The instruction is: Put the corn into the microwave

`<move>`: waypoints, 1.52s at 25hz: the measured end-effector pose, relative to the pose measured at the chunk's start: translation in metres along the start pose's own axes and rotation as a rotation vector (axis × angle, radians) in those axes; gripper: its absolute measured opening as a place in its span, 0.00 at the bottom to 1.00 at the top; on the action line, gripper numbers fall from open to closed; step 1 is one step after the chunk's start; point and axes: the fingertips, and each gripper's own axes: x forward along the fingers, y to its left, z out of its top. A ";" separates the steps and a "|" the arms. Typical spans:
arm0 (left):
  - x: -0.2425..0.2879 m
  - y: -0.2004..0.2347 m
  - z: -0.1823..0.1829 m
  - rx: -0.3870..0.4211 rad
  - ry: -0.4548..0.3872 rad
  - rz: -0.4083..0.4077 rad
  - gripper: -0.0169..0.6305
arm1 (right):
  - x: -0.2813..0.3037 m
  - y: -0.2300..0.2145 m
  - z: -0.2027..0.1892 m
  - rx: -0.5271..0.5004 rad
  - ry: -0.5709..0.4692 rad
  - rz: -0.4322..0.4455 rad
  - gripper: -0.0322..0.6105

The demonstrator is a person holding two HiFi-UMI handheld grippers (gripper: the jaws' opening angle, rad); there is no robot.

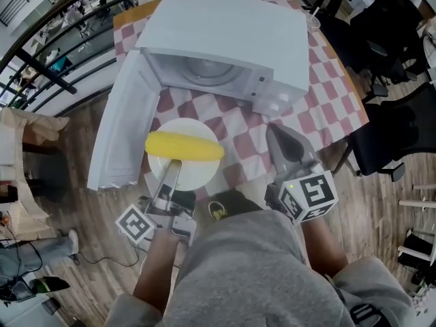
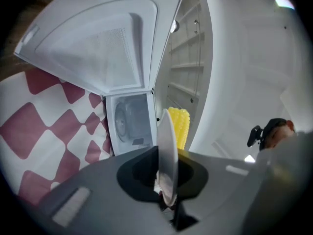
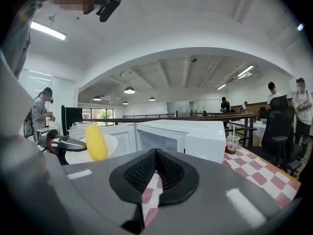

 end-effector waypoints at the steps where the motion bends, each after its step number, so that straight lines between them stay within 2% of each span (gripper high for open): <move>1: 0.006 0.002 0.003 0.001 0.003 0.002 0.05 | 0.006 -0.002 0.000 0.002 0.005 0.004 0.05; 8: 0.044 0.016 0.020 0.001 0.003 0.018 0.05 | 0.046 -0.008 0.009 0.000 0.010 0.045 0.05; 13: 0.064 0.021 0.028 0.003 0.000 0.032 0.05 | 0.062 -0.012 0.014 0.036 0.011 0.077 0.05; 30: 0.115 0.057 0.031 -0.002 -0.029 0.107 0.05 | 0.095 -0.016 0.019 0.072 0.002 0.213 0.05; 38: 0.142 0.092 0.041 -0.010 -0.018 0.126 0.05 | 0.112 -0.010 0.013 0.078 0.020 0.252 0.05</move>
